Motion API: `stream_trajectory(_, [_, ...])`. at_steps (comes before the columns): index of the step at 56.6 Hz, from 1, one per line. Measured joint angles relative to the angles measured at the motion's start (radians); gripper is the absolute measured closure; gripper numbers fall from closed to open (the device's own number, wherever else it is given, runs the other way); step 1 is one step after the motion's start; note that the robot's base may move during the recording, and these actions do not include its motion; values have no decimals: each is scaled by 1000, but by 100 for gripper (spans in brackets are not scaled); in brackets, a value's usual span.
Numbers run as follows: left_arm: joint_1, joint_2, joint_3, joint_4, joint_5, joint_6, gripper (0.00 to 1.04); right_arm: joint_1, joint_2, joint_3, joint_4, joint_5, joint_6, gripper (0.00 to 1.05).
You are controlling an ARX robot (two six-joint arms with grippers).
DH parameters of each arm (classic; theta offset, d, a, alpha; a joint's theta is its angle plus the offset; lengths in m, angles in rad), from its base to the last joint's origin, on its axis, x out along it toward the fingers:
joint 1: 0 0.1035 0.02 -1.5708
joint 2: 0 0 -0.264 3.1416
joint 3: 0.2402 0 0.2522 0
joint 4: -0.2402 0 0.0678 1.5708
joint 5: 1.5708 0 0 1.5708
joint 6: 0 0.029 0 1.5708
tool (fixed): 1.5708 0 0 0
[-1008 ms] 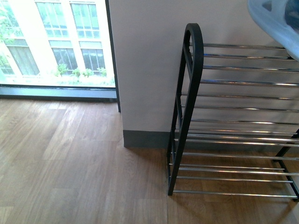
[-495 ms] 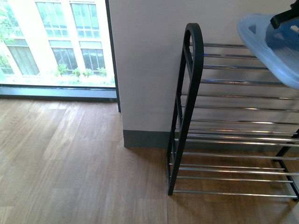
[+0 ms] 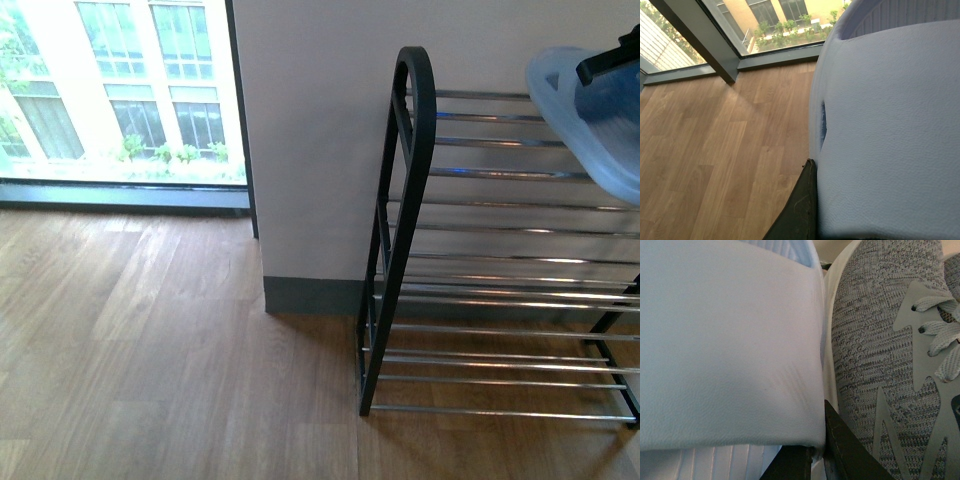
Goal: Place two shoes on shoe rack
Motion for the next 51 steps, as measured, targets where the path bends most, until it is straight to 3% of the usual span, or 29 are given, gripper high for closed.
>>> stream_trajectory(4, [0,0,0,0,0,0,103,-3,0,0,13,-2,0,89])
stream_trajectory(14, [0,0,0,0,0,0,103,-7,-6,-3,37,-32,6,67])
stream_trajectory(37, [0,0,0,0,0,0,103,-20,-221,-133,123,-211,14,9])
stream_trajectory(42, [0,0,0,0,0,0,103,-24,-299,-198,161,-260,14,9])
stream_trajectory(51, [0,0,0,0,0,0,103,-17,-518,-419,366,-394,12,9])
